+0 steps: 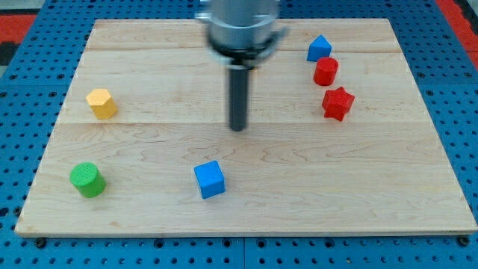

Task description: Move the blue cube to the bottom of the red star

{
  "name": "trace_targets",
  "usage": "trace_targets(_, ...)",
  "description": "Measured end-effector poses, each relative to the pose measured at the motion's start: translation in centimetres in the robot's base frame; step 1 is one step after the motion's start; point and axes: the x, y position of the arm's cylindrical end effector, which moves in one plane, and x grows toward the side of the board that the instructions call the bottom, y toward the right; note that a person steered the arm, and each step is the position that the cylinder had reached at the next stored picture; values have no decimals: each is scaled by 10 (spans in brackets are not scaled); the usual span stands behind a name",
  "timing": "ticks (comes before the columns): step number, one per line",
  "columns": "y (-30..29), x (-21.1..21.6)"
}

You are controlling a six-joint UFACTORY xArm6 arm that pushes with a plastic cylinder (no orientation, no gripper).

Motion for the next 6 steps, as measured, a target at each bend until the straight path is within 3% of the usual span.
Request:
trace_targets(1, -69, 15)
trace_targets(2, -66, 76)
trace_targets(3, -48, 87)
trace_targets(4, 25, 86)
trace_targets(6, 12, 132)
